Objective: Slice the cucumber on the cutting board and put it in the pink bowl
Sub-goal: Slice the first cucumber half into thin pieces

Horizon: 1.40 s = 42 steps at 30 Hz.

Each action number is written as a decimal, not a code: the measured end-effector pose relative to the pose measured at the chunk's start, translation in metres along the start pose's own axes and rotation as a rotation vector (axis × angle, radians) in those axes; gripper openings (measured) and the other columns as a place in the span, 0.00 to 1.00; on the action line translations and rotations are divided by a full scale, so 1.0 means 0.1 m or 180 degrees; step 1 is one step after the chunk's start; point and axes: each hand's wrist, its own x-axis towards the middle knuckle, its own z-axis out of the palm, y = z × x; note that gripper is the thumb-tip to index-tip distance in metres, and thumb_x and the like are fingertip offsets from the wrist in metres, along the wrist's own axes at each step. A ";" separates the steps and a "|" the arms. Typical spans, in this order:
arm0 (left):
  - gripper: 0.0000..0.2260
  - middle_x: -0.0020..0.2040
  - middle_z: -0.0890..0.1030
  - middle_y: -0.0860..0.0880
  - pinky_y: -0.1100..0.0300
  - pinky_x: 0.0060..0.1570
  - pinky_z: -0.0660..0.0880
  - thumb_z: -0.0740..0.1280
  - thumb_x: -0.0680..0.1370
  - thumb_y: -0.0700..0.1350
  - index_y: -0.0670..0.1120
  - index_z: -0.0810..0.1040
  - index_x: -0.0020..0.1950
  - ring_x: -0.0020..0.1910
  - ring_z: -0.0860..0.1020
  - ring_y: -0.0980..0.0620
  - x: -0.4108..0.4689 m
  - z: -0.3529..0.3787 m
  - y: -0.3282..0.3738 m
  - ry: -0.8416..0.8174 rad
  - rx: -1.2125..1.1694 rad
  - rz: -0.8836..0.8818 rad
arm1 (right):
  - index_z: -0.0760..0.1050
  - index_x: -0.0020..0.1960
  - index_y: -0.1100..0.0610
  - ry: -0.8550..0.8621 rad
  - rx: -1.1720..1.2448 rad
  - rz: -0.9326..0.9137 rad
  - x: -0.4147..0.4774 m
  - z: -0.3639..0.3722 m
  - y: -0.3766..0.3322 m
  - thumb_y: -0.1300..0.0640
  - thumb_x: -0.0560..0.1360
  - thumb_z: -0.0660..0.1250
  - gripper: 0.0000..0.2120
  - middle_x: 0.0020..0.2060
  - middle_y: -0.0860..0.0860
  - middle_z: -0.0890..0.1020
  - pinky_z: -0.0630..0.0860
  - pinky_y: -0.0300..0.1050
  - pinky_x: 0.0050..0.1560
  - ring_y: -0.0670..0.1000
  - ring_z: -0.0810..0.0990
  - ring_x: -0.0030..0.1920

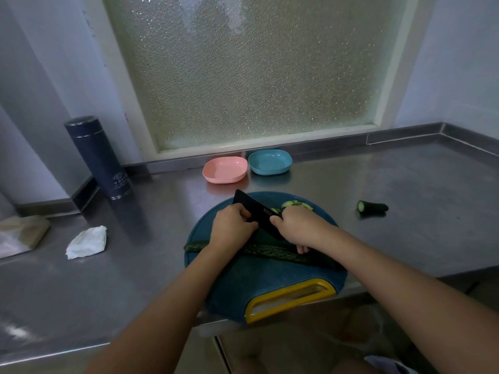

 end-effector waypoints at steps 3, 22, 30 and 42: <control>0.07 0.41 0.79 0.50 0.59 0.40 0.73 0.72 0.70 0.44 0.47 0.75 0.43 0.41 0.77 0.52 0.00 -0.02 0.01 -0.0065 0.0095 0.0055 | 0.73 0.54 0.65 0.0077 0.0080 -0.0066 -0.01 -0.01 0.04 0.46 0.82 0.48 0.24 0.25 0.57 0.78 0.73 0.40 0.29 0.51 0.74 0.21; 0.08 0.42 0.79 0.49 0.59 0.39 0.73 0.73 0.70 0.46 0.45 0.78 0.45 0.41 0.76 0.52 0.03 -0.17 0.10 -0.0568 0.0632 0.0202 | 0.73 0.55 0.69 -0.0035 0.0119 0.0136 -0.04 0.04 -0.16 0.48 0.83 0.49 0.25 0.24 0.58 0.76 0.73 0.40 0.28 0.52 0.74 0.21; 0.15 0.53 0.81 0.49 0.59 0.48 0.74 0.71 0.73 0.45 0.47 0.79 0.59 0.49 0.77 0.52 -0.04 -0.21 0.00 -0.0586 0.0429 0.0225 | 0.70 0.41 0.64 0.0181 0.0124 0.0170 -0.04 0.05 -0.13 0.48 0.82 0.51 0.22 0.23 0.57 0.76 0.74 0.41 0.29 0.51 0.73 0.19; 0.15 0.47 0.81 0.51 0.61 0.44 0.73 0.71 0.72 0.46 0.48 0.79 0.59 0.46 0.77 0.53 -0.06 -0.18 -0.02 -0.0448 0.0389 0.0252 | 0.74 0.56 0.69 0.0056 0.0185 0.0189 -0.14 0.01 -0.07 0.46 0.82 0.49 0.27 0.25 0.58 0.78 0.73 0.40 0.30 0.51 0.75 0.23</control>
